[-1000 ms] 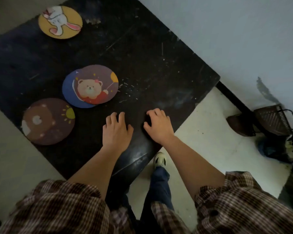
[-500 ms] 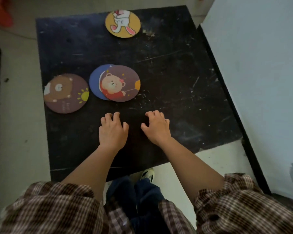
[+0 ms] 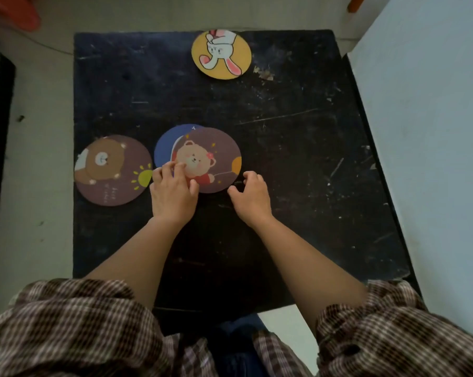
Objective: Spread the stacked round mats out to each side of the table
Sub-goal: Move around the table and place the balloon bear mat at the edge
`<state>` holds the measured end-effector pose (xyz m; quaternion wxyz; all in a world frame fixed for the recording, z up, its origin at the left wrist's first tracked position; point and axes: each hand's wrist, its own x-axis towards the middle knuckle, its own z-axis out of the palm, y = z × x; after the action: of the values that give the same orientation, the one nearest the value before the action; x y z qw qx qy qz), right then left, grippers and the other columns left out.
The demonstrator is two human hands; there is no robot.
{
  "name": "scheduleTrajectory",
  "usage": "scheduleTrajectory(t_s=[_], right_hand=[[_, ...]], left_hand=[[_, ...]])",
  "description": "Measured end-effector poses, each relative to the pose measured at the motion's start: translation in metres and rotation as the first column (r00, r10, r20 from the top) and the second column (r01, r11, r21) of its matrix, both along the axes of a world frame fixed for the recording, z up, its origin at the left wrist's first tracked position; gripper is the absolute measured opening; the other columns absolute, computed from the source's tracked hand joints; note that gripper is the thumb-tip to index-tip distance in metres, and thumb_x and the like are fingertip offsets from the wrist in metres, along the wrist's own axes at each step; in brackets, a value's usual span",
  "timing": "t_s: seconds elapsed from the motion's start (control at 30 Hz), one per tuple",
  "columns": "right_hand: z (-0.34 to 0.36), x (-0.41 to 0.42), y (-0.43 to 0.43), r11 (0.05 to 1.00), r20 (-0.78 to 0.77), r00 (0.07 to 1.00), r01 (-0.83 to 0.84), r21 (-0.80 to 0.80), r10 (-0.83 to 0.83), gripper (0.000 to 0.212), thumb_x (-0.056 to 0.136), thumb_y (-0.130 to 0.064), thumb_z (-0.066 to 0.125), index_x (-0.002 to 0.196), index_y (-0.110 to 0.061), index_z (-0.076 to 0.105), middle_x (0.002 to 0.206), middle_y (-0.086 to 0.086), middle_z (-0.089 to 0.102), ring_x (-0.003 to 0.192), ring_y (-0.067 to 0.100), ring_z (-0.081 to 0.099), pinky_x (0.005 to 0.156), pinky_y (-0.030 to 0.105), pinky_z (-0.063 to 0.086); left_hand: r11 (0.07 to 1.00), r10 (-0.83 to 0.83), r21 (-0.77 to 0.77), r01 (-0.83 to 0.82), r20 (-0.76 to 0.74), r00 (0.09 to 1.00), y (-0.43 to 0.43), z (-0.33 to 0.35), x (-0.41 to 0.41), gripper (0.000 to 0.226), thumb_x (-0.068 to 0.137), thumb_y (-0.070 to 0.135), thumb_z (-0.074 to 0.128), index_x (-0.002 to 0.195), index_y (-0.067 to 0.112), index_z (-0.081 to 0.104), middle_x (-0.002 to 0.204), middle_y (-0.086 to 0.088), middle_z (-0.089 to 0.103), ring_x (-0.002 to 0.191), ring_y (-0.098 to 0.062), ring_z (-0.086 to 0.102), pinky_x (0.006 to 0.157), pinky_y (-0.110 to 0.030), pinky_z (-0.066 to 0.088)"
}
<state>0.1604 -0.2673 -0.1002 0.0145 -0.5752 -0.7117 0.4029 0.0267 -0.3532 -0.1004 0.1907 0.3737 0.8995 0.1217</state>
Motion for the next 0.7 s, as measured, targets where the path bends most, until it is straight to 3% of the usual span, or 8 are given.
scheduleTrajectory(t_s=[0.3,0.4,0.47,0.6,0.7], right_hand=[[-0.004,-0.023,0.029,0.967,-0.045,0.973,0.216,-0.138,-0.224,0.049,0.086,-0.029,0.061,0.129,-0.012,0.045,0.118,0.006,0.055,0.1,0.018,0.057,0.08,0.032,0.05],[-0.005,-0.031,0.034,0.938,-0.053,0.951,0.29,-0.187,-0.305,0.039,0.085,-0.026,0.063,0.12,-0.013,0.051,0.092,-0.001,0.058,0.079,0.011,0.058,0.061,0.023,0.045],[-0.004,-0.034,0.037,0.903,-0.057,0.92,0.368,-0.224,-0.389,0.034,0.084,-0.024,0.064,0.114,-0.014,0.052,0.079,-0.008,0.049,0.067,0.005,0.05,0.051,0.02,0.036],[-0.003,-0.036,0.041,0.842,-0.045,0.883,0.428,-0.328,-0.466,0.027,0.084,-0.021,0.064,0.108,-0.015,0.055,0.086,-0.001,0.057,0.066,0.006,0.053,0.047,0.02,0.036],[-0.002,-0.034,0.042,0.873,-0.058,0.905,0.388,-0.296,-0.422,0.024,0.083,-0.017,0.065,0.104,-0.016,0.055,0.092,0.0,0.056,0.074,0.01,0.056,0.052,0.02,0.039]], left_hand=[[0.996,0.016,-0.092,-0.016,-0.007,1.0,0.048,-0.006,-0.037,0.064,0.086,0.045,0.057,0.141,0.022,0.034,0.144,-0.014,0.035,0.132,-0.036,0.026,0.103,-0.052,0.029],[0.983,0.112,-0.144,-0.11,0.004,0.994,0.053,-0.006,-0.04,0.066,0.081,0.045,0.065,0.137,0.023,0.037,0.136,-0.018,0.04,0.127,-0.038,0.031,0.101,-0.052,0.029],[0.965,0.217,-0.167,-0.202,0.079,0.973,0.061,-0.004,-0.041,0.071,0.077,0.042,0.071,0.136,0.024,0.036,0.136,-0.018,0.04,0.127,-0.038,0.032,0.102,-0.053,0.028],[0.938,0.317,-0.202,-0.282,0.169,0.933,0.072,-0.002,-0.046,0.07,0.073,0.035,0.076,0.132,0.023,0.04,0.135,-0.016,0.04,0.128,-0.037,0.031,0.103,-0.051,0.027],[0.938,0.333,-0.149,-0.312,0.142,0.932,0.07,-0.003,-0.047,0.058,0.076,0.034,0.073,0.127,0.02,0.047,0.132,-0.013,0.045,0.126,-0.034,0.036,0.103,-0.05,0.029]])
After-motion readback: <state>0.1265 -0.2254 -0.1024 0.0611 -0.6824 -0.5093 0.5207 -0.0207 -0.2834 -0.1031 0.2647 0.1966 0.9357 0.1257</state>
